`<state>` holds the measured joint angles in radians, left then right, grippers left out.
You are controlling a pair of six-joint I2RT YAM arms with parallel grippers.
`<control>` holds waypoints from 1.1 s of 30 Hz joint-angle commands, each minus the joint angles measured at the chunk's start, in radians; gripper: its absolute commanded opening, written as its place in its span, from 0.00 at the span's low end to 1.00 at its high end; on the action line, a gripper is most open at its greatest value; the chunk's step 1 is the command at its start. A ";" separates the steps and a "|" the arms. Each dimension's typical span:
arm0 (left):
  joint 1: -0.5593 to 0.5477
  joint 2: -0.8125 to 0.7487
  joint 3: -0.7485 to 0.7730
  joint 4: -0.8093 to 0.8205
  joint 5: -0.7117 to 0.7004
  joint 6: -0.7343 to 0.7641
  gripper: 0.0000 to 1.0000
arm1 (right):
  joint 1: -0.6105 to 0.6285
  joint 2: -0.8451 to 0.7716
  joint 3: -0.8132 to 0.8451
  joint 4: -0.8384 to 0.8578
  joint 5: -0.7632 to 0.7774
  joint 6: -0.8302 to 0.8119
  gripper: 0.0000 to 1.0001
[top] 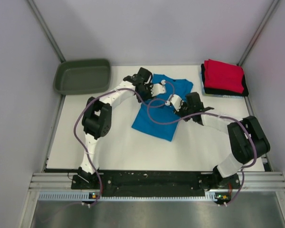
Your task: Fold and stack the t-shirts
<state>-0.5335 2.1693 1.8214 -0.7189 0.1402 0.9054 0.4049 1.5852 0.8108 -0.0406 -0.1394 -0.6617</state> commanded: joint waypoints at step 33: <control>0.032 -0.378 -0.606 -0.036 0.325 0.481 0.46 | 0.354 -0.202 -0.142 -0.191 -0.112 -0.193 0.51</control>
<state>-0.4919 1.7935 1.2320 -0.7940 0.4519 1.3617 0.7464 1.3651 0.6533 -0.2691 -0.3054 -0.8677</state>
